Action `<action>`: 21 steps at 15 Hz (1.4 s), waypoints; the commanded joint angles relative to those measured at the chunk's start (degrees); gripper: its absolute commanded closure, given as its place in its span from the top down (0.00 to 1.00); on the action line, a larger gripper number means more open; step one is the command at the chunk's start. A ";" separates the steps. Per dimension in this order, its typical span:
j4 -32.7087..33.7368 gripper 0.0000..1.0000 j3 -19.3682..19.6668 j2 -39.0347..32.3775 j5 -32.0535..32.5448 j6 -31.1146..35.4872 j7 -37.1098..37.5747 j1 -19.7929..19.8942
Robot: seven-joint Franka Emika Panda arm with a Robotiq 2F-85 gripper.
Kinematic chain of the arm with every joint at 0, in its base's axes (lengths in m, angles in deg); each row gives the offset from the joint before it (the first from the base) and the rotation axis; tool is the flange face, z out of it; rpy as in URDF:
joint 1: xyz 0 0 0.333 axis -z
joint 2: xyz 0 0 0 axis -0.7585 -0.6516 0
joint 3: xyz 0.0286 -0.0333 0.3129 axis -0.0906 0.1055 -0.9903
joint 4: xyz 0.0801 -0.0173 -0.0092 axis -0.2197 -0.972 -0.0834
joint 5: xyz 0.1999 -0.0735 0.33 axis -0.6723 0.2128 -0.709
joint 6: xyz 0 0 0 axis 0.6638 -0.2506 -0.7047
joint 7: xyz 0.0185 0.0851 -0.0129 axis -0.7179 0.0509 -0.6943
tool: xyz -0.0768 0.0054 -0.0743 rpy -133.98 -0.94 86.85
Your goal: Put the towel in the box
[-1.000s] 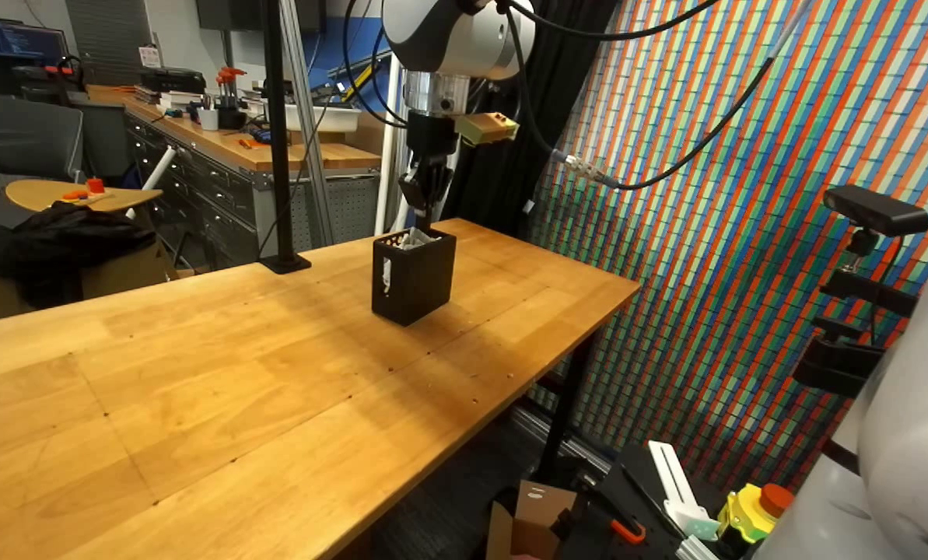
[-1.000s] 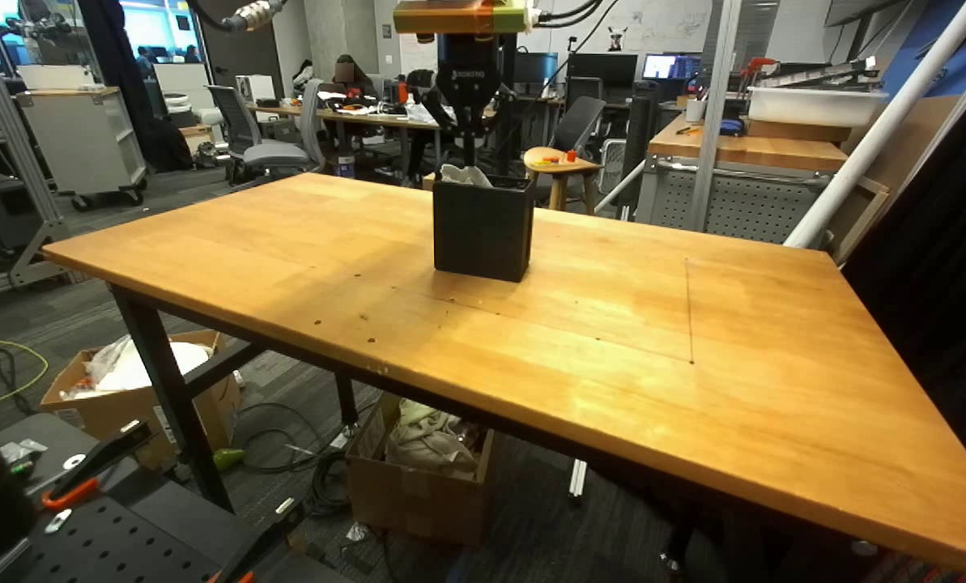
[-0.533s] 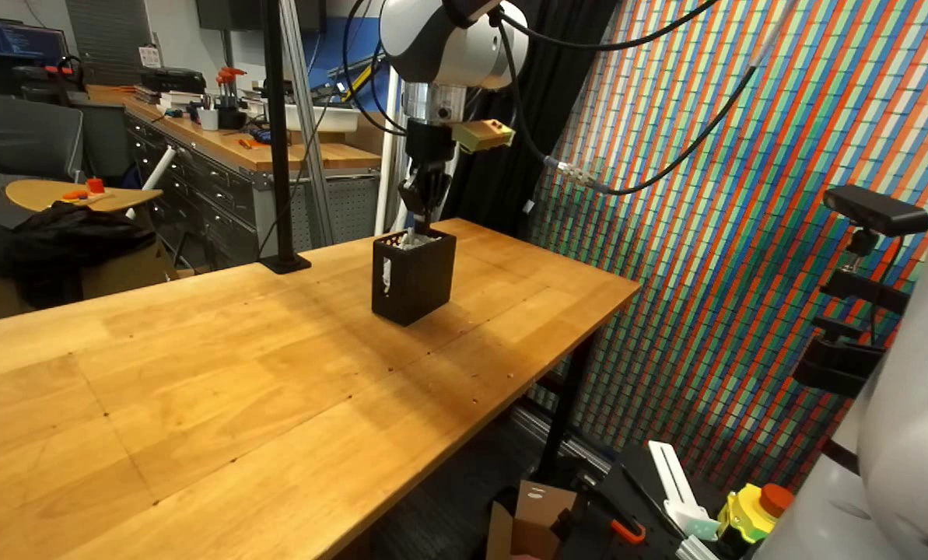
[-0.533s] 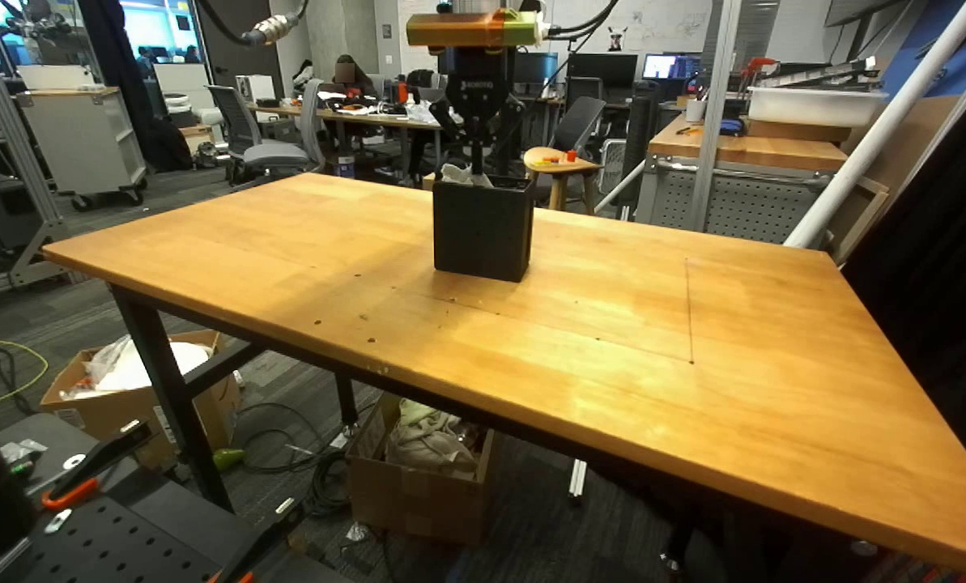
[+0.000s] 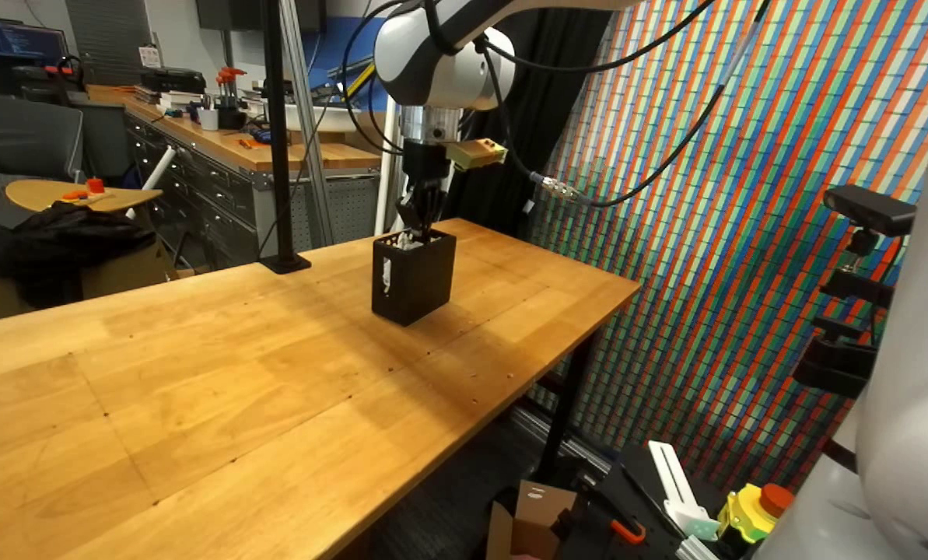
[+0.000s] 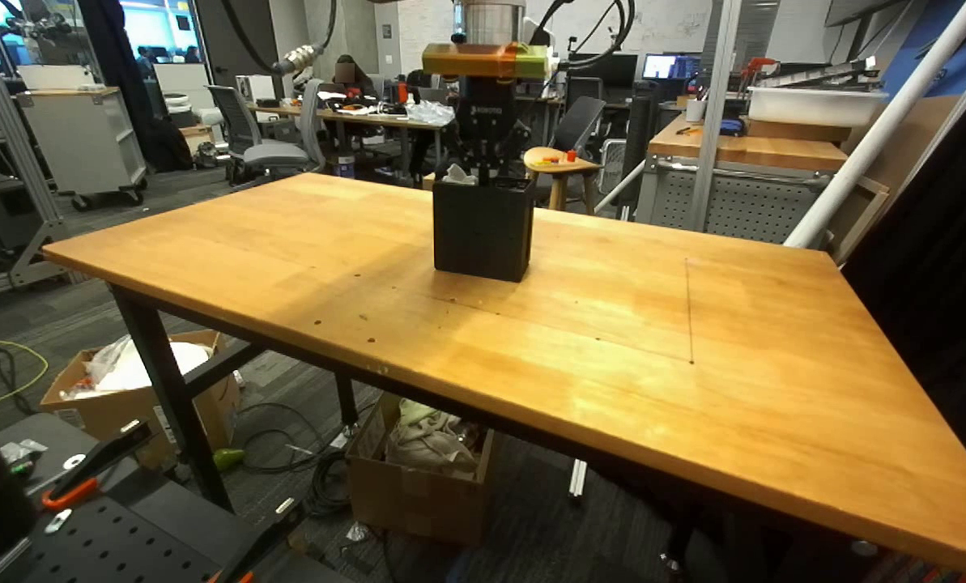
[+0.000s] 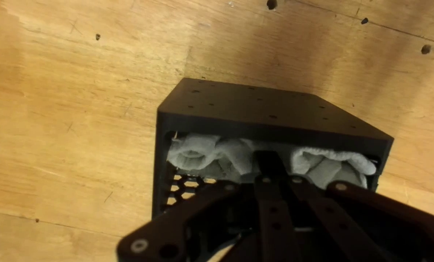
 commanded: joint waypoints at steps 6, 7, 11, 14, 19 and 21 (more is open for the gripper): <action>3.64 0.00 -0.35 -5.20 -5.00 -0.88 -2.17 2.12; 3.82 0.00 -0.36 -5.75 -5.43 -0.95 -2.28 2.38; 4.22 0.00 -0.35 -8.27 -6.10 -1.03 -2.35 3.24; 4.97 0.00 -0.39 -10.09 -5.68 -1.59 -2.12 3.40; 5.48 0.00 -0.15 -9.40 -4.38 -2.97 -1.29 2.97; 5.11 0.00 0.06 -8.40 -3.53 -3.17 -0.83 2.69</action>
